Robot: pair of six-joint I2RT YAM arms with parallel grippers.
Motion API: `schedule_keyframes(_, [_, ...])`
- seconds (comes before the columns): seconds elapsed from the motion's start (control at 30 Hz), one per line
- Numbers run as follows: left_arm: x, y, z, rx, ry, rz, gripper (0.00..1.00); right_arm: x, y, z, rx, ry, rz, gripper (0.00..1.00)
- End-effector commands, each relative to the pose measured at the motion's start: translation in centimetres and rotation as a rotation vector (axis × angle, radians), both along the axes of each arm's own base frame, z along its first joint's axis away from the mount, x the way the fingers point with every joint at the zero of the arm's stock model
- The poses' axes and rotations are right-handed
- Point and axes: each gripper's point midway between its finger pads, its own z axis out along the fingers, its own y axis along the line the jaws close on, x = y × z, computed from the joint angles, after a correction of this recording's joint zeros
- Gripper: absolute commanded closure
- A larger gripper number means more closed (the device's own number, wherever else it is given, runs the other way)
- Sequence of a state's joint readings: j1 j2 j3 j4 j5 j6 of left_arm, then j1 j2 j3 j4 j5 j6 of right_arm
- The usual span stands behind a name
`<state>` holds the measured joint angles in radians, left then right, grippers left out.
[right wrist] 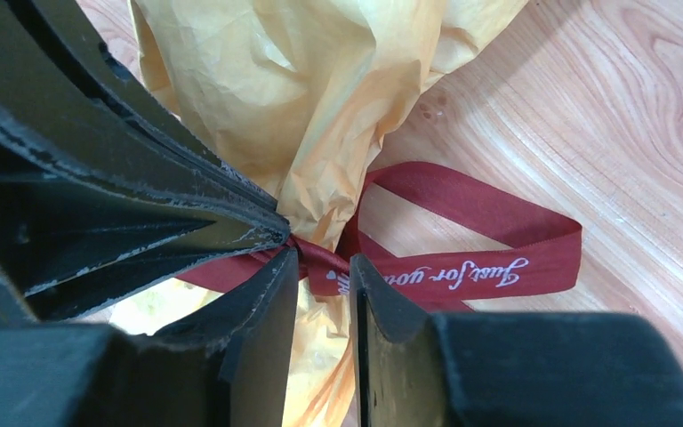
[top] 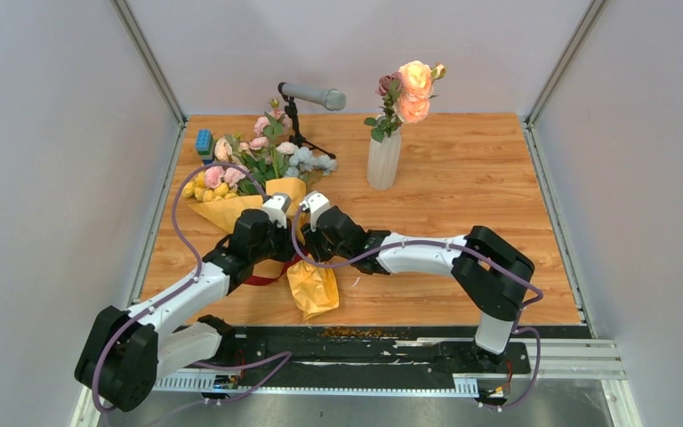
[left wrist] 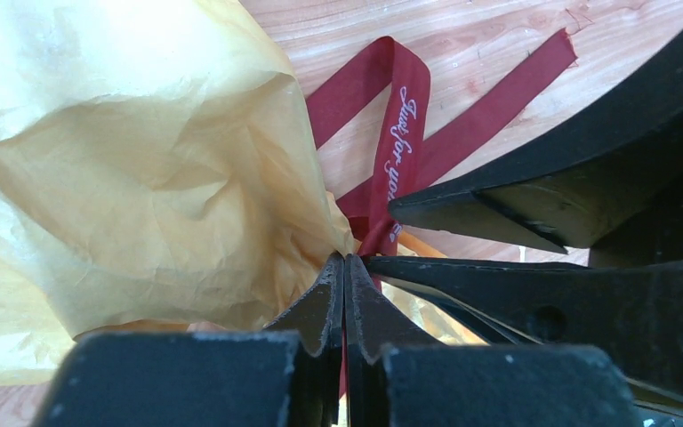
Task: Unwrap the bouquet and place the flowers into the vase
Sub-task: Untie the ribbon from the wrapping paper.
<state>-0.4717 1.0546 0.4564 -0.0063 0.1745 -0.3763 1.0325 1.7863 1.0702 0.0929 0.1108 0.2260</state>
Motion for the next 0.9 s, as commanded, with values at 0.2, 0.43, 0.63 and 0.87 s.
schedule_keyframes(0.2, [0.4,-0.5,2.1,-0.043,-0.078,-0.013,1.00,2.0,1.5,1.0,0.005,-0.053,-0.017,0.91])
schedule_keyframes(0.43, [0.4,0.2,3.3,-0.041,-0.118,0.017,1.00,2.9,-0.8,1.2,-0.026,-0.103,-0.113,1.00])
schedule_keyframes(0.63, [0.0,0.5,3.6,-0.047,-0.131,0.019,1.00,3.1,-2.9,1.3,-0.032,-0.120,-0.191,1.00])
schedule_keyframes(0.87, [-0.7,2.3,2.7,-0.019,-0.105,0.111,1.00,2.7,-4.3,-0.5,-0.045,-0.067,-0.248,1.00])
